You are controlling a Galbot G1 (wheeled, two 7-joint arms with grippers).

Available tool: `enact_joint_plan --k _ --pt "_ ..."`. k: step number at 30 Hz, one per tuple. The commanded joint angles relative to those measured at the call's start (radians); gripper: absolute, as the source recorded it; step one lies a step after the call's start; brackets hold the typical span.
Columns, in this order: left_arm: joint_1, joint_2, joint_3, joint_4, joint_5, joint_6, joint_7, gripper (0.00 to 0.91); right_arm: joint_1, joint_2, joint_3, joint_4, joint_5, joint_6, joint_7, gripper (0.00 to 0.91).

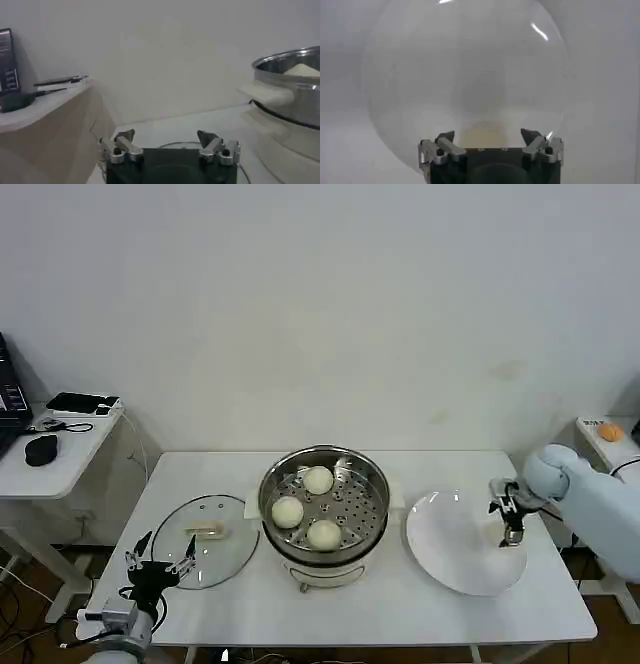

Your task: Take steamed baozi put them in steamer then cover it.

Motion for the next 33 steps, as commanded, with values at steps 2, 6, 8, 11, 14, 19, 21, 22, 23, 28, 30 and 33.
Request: enact_joint_plan --k 2,6,8,11,14,19,21,22,23,28,30,33 --pt "0.0 -0.002 0.001 0.001 0.001 -0.001 -0.002 0.907 -0.027 0.013 0.026 -0.037 -0.053 0.017 0.005 0.907" --pt "-0.001 0.001 0.0 0.003 0.001 -0.001 -0.002 0.907 -0.034 0.015 0.027 -0.043 -0.068 0.019 0.005 0.907" --pt "-0.003 0.001 -0.001 0.005 0.001 -0.001 -0.001 0.907 -0.037 0.021 0.028 -0.052 -0.076 0.022 0.007 0.907" --pt "-0.005 0.0 0.0 0.007 0.001 -0.001 -0.001 0.907 -0.037 0.028 0.029 -0.057 -0.076 0.023 0.008 0.907" --pt "-0.005 -0.002 0.002 0.008 0.004 -0.001 -0.001 0.907 -0.036 0.036 0.027 -0.064 -0.079 0.025 0.015 0.907" --pt "-0.006 0.0 0.001 0.011 0.004 -0.001 -0.001 0.907 -0.033 0.04 0.025 -0.068 -0.085 0.032 0.013 0.907" --pt "-0.006 0.001 0.001 0.011 0.003 -0.001 -0.001 0.907 -0.034 0.04 0.024 -0.069 -0.086 0.032 0.013 0.907" --pt "-0.006 0.001 0.001 0.012 0.004 -0.001 -0.001 0.907 -0.034 0.041 0.024 -0.069 -0.087 0.032 0.013 0.907" --pt "-0.007 0.001 0.001 0.013 0.004 -0.001 -0.001 0.907 -0.034 0.042 0.025 -0.069 -0.087 0.03 0.013 0.907" --pt "-0.008 0.001 0.002 0.015 0.004 -0.001 -0.001 0.907 -0.036 0.041 0.023 -0.068 -0.087 0.028 0.015 0.766" --pt "-0.009 0.002 0.002 0.015 0.004 -0.001 -0.001 0.907 -0.036 0.041 0.025 -0.068 -0.084 0.025 0.016 0.736" --pt "-0.007 0.0 0.001 0.015 0.004 -0.001 -0.001 0.907 -0.036 0.041 0.028 -0.067 -0.081 0.027 0.016 0.725"
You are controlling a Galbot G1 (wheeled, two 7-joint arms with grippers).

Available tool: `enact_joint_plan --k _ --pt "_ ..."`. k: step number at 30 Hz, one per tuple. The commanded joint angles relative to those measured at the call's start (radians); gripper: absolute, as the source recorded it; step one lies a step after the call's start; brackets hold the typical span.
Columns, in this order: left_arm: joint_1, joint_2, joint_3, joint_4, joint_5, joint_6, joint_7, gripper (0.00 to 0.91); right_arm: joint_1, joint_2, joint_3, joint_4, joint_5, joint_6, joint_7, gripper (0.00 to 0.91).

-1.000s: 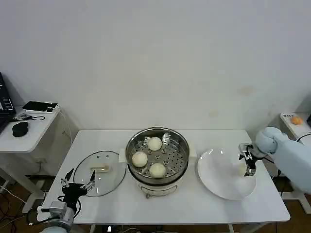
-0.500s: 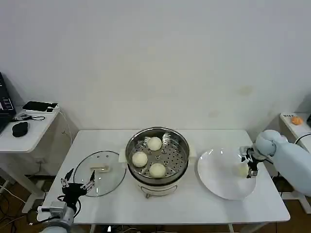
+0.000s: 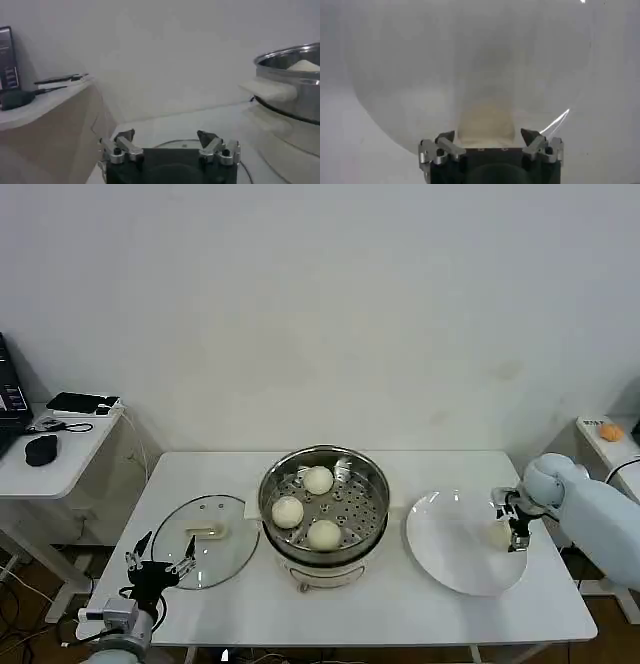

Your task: Take steamed baozi put them in steamer then cover it.

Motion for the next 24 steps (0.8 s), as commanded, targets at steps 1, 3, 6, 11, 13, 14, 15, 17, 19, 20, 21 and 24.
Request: enact_joint_plan --k 1,3,6,11,13,14,15,17,19,20,21,24 --pt "0.001 -0.001 0.0 0.0 0.001 0.0 -0.001 0.907 0.0 0.001 0.003 -0.001 0.0 0.0 0.001 0.705" --pt "0.001 -0.001 0.001 0.0 0.002 0.0 -0.001 0.907 0.001 -0.001 0.003 0.0 0.002 0.0 0.002 0.685" --pt "-0.001 0.0 0.001 -0.001 0.001 0.0 -0.001 0.907 0.003 -0.006 0.003 0.004 0.01 0.003 0.002 0.685" --pt "-0.004 0.001 0.005 -0.001 0.001 0.0 0.0 0.907 0.021 -0.038 -0.003 0.055 0.058 -0.016 0.01 0.685" --pt "-0.005 0.002 0.007 -0.003 0.0 0.0 0.0 0.907 0.043 -0.056 -0.013 0.095 0.08 -0.022 0.018 0.685" --pt "-0.006 0.001 0.007 -0.003 -0.001 0.0 -0.001 0.907 0.066 -0.071 -0.024 0.126 0.109 -0.034 0.024 0.685" --pt "-0.008 0.001 0.01 -0.003 -0.001 0.0 -0.001 0.907 0.093 -0.084 -0.045 0.153 0.141 -0.046 0.027 0.685" --pt "-0.01 0.0 0.014 -0.001 0.001 -0.001 -0.002 0.907 0.141 -0.108 -0.086 0.19 0.195 -0.061 0.031 0.675" --pt "-0.013 -0.001 0.018 -0.002 0.001 -0.003 -0.002 0.907 0.225 -0.136 -0.149 0.266 0.275 -0.096 0.032 0.685" --pt "-0.014 -0.002 0.019 -0.003 0.001 -0.003 -0.003 0.907 0.288 -0.142 -0.175 0.293 0.307 -0.104 0.035 0.685" --pt "-0.016 -0.002 0.019 -0.004 0.003 -0.003 -0.004 0.907 0.323 -0.146 -0.206 0.323 0.343 -0.12 0.038 0.685" --pt "-0.024 -0.005 0.021 -0.006 0.011 -0.002 -0.009 0.907 0.462 -0.136 -0.292 0.386 0.469 -0.15 0.063 0.685"
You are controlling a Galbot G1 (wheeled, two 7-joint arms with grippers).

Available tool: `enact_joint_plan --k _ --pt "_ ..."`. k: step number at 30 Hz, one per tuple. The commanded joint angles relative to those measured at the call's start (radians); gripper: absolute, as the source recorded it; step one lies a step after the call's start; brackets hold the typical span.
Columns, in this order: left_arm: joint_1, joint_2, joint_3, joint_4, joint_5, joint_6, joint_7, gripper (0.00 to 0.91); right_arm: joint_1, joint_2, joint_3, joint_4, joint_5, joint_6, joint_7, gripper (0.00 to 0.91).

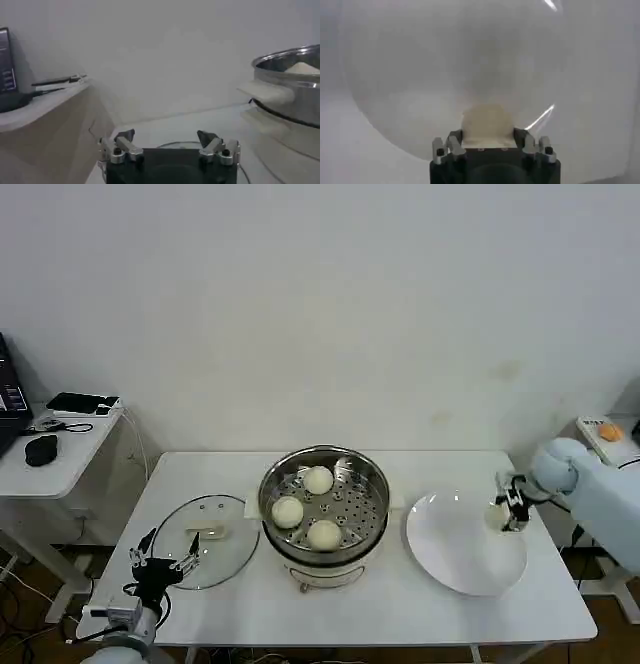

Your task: Take steamed baozi put them in steamer then cover it.

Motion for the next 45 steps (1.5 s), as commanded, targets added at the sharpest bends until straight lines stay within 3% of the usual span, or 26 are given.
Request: enact_joint_plan --k 1,5,12,17,23,35,45 --pt "-0.009 -0.001 0.005 -0.006 0.01 0.0 -0.008 0.907 0.361 -0.037 -0.234 0.239 0.344 -0.099 0.04 0.685" --pt "-0.003 -0.005 0.005 -0.02 0.01 0.0 -0.01 0.907 0.562 0.04 -0.36 0.312 0.498 -0.17 0.041 0.685" --pt "0.005 -0.007 0.0 -0.039 0.011 0.0 -0.012 0.907 0.656 0.207 -0.405 0.308 0.692 -0.267 0.066 0.685" --pt "0.011 -0.013 -0.002 -0.049 0.012 0.0 -0.012 0.907 0.592 0.293 -0.368 0.254 0.695 -0.285 0.073 0.685" --pt "0.011 -0.016 -0.005 -0.057 0.012 0.0 -0.012 0.907 0.526 0.366 -0.402 0.2 0.686 -0.295 0.082 0.685" --pt "-0.006 -0.026 -0.012 -0.069 -0.01 -0.002 -0.005 0.907 0.483 0.443 -0.487 0.114 0.657 -0.316 0.079 0.685" --pt "-0.006 -0.019 -0.026 -0.064 -0.029 -0.005 -0.003 0.907 0.476 0.486 -0.552 0.062 0.577 -0.306 0.061 0.685"
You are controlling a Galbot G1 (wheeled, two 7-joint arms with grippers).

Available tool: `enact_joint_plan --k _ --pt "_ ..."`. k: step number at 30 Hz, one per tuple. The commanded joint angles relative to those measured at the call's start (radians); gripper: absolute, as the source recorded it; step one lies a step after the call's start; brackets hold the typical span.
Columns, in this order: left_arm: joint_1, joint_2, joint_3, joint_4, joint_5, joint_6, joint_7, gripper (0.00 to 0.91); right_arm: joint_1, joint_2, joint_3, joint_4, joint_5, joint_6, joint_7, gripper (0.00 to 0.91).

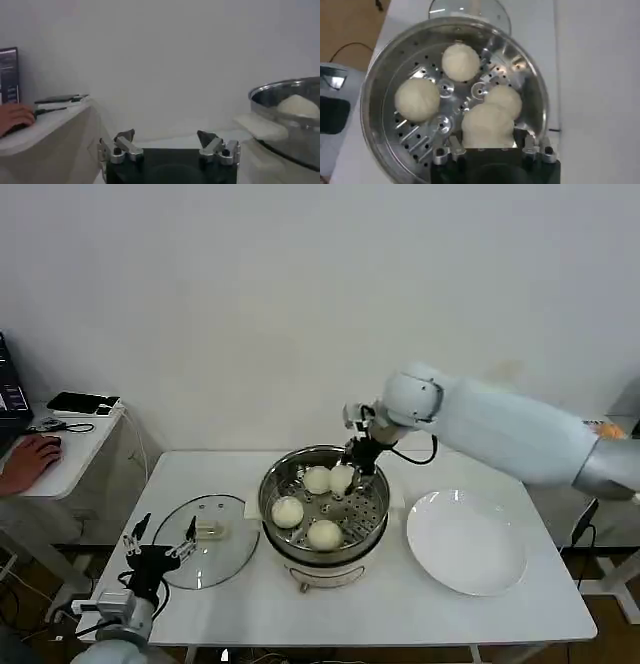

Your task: Take steamed baozi put them in steamer then cover it.

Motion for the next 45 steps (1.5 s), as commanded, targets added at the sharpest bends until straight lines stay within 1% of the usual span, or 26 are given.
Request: enact_joint_plan --k 1,9,21,22,23,28,32,35,38,40,41,42,43,44,45 --pt "0.002 0.0 -0.002 0.006 -0.008 -0.003 0.0 0.907 0.0 0.061 -0.071 -0.053 -0.05 -0.003 -0.014 0.685" --pt "-0.001 -0.001 0.002 0.009 -0.008 -0.005 0.001 0.907 0.008 0.052 -0.083 -0.047 -0.065 -0.001 -0.021 0.685" --pt "0.007 -0.002 0.003 0.011 -0.007 -0.006 -0.001 0.907 -0.018 0.06 -0.085 -0.056 -0.09 0.003 -0.015 0.685" --pt "0.007 -0.004 0.003 0.012 -0.007 -0.006 -0.001 0.907 -0.022 0.06 -0.083 -0.059 -0.095 0.004 -0.014 0.695" --pt "0.007 -0.005 0.004 0.012 -0.006 -0.006 -0.001 0.907 -0.025 0.058 -0.08 -0.06 -0.095 0.005 -0.009 0.907" --pt "0.009 -0.005 0.006 0.013 -0.004 -0.006 -0.001 0.907 -0.015 0.043 -0.065 -0.047 -0.082 0.003 -0.004 0.907" --pt "0.011 -0.004 0.001 0.011 -0.004 -0.006 0.0 0.907 0.006 0.014 -0.042 -0.025 -0.068 0.005 -0.007 0.907" --pt "0.014 -0.005 -0.001 0.01 -0.004 -0.006 0.0 0.907 0.027 -0.027 -0.026 0.008 -0.049 0.011 -0.01 0.907" --pt "0.02 -0.006 -0.002 0.004 -0.003 -0.005 0.002 0.907 0.039 -0.092 0.021 0.047 -0.016 0.011 -0.002 0.907" --pt "0.024 -0.007 -0.002 0.001 -0.001 -0.005 0.004 0.907 0.026 -0.134 0.099 0.072 0.007 0.018 0.025 0.907" --pt "0.024 -0.007 -0.002 0.002 0.001 -0.006 0.004 0.907 0.014 -0.154 0.139 0.082 0.041 0.028 0.066 0.907" --pt "0.024 -0.006 -0.003 0.006 0.002 -0.009 0.003 0.907 -0.011 -0.181 0.202 0.101 0.085 0.026 0.116 0.907" --pt "0.024 -0.007 -0.003 0.009 0.004 -0.009 0.001 0.907 -0.028 -0.198 0.238 0.112 0.104 0.028 0.142 0.907" --pt "0.024 -0.008 -0.004 0.014 0.006 -0.011 0.0 0.907 -0.051 -0.223 0.292 0.127 0.124 0.055 0.185 0.907" --pt "0.025 -0.008 -0.004 0.019 0.008 -0.015 -0.003 0.907 -0.084 -0.242 0.343 0.144 0.135 0.093 0.249 0.907"
